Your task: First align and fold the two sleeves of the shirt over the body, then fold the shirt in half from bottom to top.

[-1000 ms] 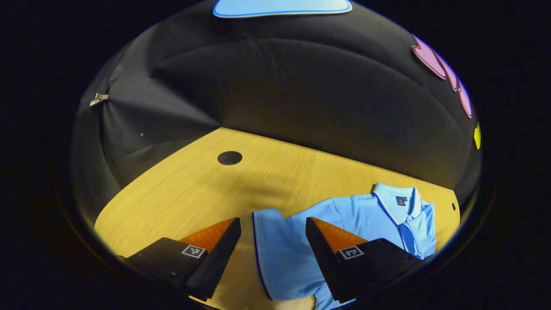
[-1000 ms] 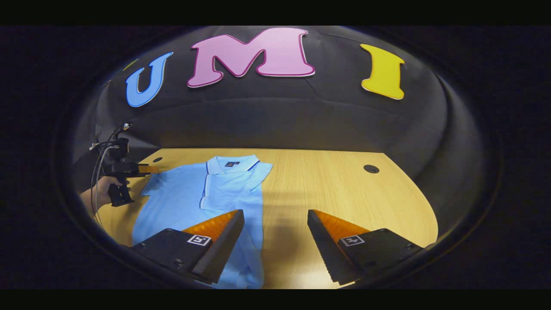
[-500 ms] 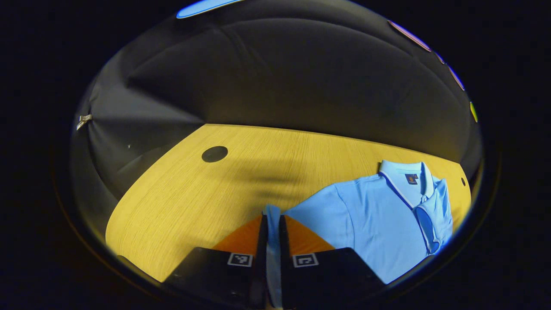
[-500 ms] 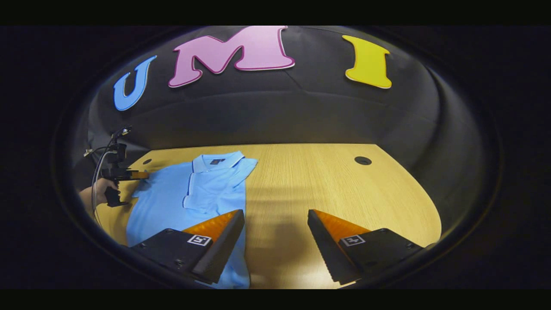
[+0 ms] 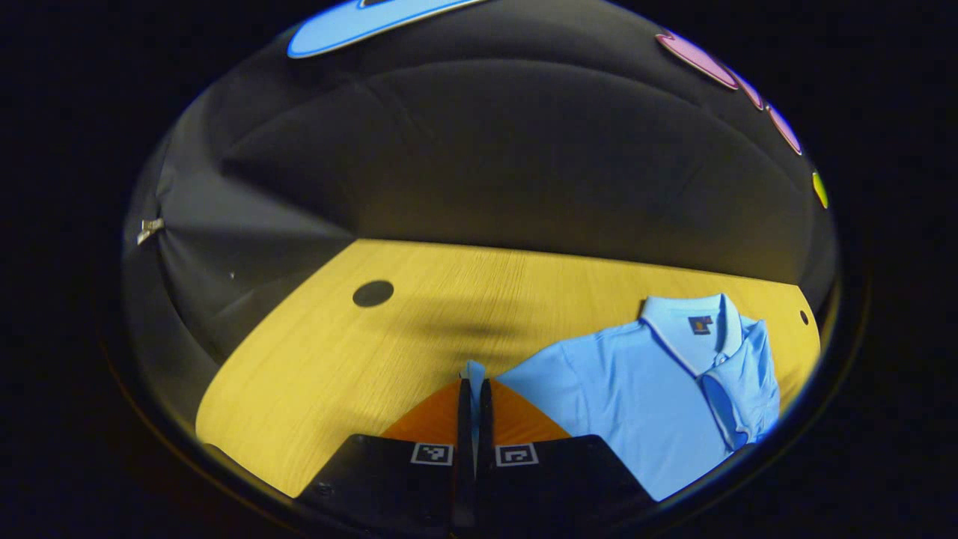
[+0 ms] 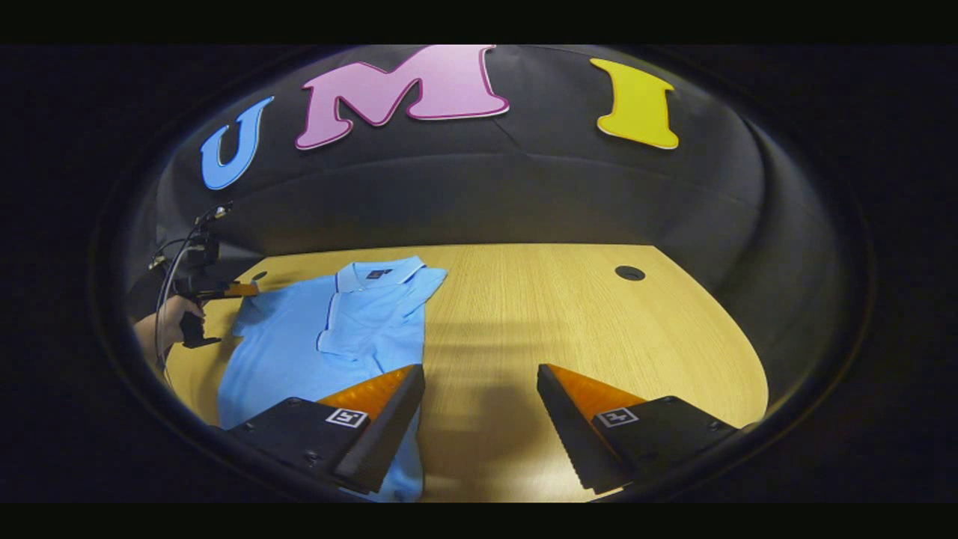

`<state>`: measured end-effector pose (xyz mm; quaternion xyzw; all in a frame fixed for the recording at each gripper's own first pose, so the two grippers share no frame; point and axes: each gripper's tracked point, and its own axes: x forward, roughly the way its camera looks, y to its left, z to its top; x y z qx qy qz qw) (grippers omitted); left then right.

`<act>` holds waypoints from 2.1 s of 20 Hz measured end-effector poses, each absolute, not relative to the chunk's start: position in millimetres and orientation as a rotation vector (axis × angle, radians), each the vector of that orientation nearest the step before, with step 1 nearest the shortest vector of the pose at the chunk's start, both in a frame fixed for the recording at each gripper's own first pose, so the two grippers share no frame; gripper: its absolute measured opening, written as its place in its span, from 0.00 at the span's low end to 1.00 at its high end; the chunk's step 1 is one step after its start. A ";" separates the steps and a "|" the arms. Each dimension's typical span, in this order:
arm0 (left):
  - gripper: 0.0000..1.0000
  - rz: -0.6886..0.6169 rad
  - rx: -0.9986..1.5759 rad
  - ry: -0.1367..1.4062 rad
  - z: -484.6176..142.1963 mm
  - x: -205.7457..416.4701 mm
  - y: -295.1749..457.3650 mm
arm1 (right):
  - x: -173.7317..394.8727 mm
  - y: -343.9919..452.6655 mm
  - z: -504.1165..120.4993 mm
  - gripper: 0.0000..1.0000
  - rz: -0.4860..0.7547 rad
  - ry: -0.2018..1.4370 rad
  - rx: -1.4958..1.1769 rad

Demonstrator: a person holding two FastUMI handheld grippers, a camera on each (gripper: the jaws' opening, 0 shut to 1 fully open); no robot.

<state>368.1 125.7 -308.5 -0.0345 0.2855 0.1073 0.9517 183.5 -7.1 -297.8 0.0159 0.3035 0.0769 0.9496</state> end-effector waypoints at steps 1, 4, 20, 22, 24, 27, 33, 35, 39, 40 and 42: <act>0.06 0.196 -0.071 0.566 -297.3 369.2 112.0 | 181.5 -9.2 -296.9 0.94 0.157 0.614 0.032; 0.06 0.099 -0.091 0.521 -267.9 374.7 57.2 | 180.0 -11.5 -295.4 0.94 0.157 0.612 0.028; 0.97 -0.305 -0.161 0.475 -237.3 265.3 -118.6 | 111.2 -1.9 -281.2 0.93 0.142 0.603 0.063; 0.97 -0.283 -0.124 0.450 -230.5 225.8 -99.4 | 91.4 6.5 -281.6 0.93 0.149 0.616 0.060; 0.98 -0.243 -0.103 0.463 -232.5 181.6 -78.1 | 67.0 15.6 -284.6 0.89 0.156 0.641 0.063; 0.97 -0.185 -0.121 0.530 -244.6 115.7 -51.5 | 31.0 27.4 -291.0 0.94 0.159 0.680 0.069; 0.97 -0.120 -0.112 0.686 -303.1 -0.1 -21.2 | -36.4 49.0 -310.2 0.95 0.166 0.760 0.069; 0.97 -0.103 -0.083 0.730 -322.2 -25.6 -16.5 | -54.3 52.2 -318.3 0.95 0.166 0.782 0.056; 0.98 -0.110 -0.075 0.784 -345.0 -55.4 -29.1 | -79.4 53.3 -336.4 0.98 0.147 0.813 0.045; 0.98 -0.112 -0.070 0.796 -348.5 -59.5 -33.7 | -85.5 53.1 -341.5 0.99 0.145 0.824 0.042; 0.98 -0.119 -0.049 0.820 -357.4 -65.7 -39.3 | -95.4 54.9 -351.3 0.99 0.143 0.851 0.039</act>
